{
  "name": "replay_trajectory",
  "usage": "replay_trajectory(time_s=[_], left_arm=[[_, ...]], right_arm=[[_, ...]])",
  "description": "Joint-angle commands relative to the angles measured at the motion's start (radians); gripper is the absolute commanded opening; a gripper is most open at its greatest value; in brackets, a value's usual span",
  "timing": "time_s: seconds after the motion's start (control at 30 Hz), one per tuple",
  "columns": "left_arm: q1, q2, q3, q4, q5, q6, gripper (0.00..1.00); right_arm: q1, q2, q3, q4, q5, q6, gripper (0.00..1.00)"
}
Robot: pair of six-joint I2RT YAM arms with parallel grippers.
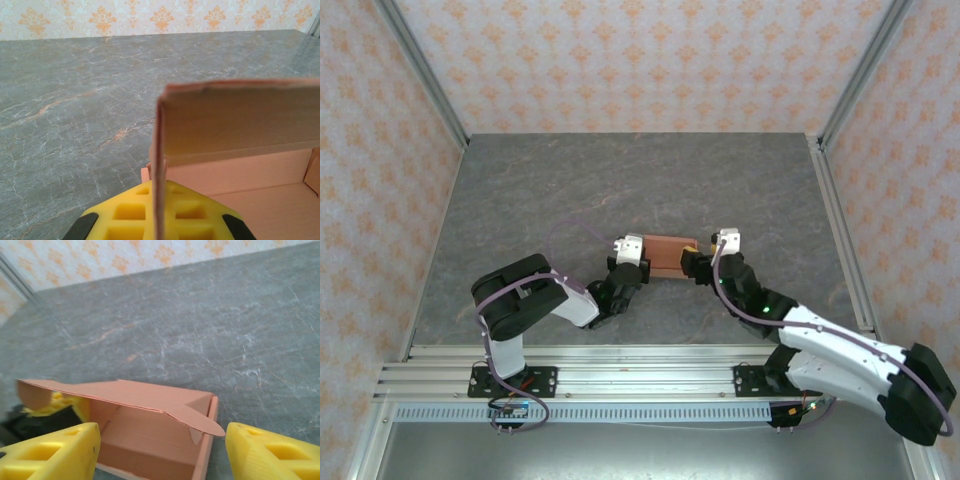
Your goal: Fold the paper box
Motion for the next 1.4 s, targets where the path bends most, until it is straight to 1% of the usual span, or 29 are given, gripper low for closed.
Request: replay_trajectory(time_s=[0.0, 0.1, 0.27, 0.37, 0.43, 0.6, 0.67, 0.73, 0.83, 0.9, 1.2, 1.37], left_arm=[[-0.013, 0.035, -0.046, -0.25, -0.003, 0.014, 0.0], [-0.013, 0.031, -0.049, -0.252, -0.008, 0.017, 0.0], [-0.018, 0.022, -0.046, -0.264, -0.007, 0.028, 0.0], [-0.021, 0.018, -0.041, -0.277, -0.015, 0.032, 0.0], [-0.021, 0.017, -0.038, -0.284, -0.016, 0.031, 0.0], [-0.029, 0.005, -0.034, -0.302, -0.028, 0.025, 0.04], [-0.03, 0.0, -0.028, -0.321, -0.034, 0.021, 0.1], [-0.033, -0.003, -0.022, -0.338, -0.041, 0.019, 0.11], [-0.042, -0.011, -0.014, -0.367, -0.043, 0.016, 0.21], [-0.048, -0.019, -0.011, -0.385, -0.039, 0.019, 0.31], [-0.085, -0.131, -0.02, -0.494, -0.05, 0.014, 0.54], [-0.089, -0.217, -0.025, -0.567, -0.028, 0.006, 0.71]], right_arm=[[0.005, -0.06, 0.064, -0.088, -0.016, 0.024, 0.69], [0.001, -0.027, 0.166, -0.173, 0.028, 0.053, 0.71], [-0.055, 0.195, 0.379, -0.382, 0.014, 0.114, 0.72], [-0.099, 0.306, 0.449, -0.444, -0.048, 0.149, 0.74], [-0.109, 0.354, 0.476, -0.461, -0.078, 0.163, 0.74], [-0.113, 0.451, 0.526, -0.519, -0.099, 0.162, 0.73], [-0.114, 0.474, 0.512, -0.512, -0.105, 0.163, 0.73], [-0.114, 0.483, 0.491, -0.495, -0.107, 0.17, 0.73], [-0.114, 0.481, 0.456, -0.465, -0.108, 0.18, 0.73], [-0.114, 0.482, 0.438, -0.447, -0.111, 0.187, 0.73], [-0.114, 0.53, 0.41, -0.408, -0.118, 0.192, 0.73], [-0.115, 0.562, 0.405, -0.389, -0.111, 0.191, 0.73]])
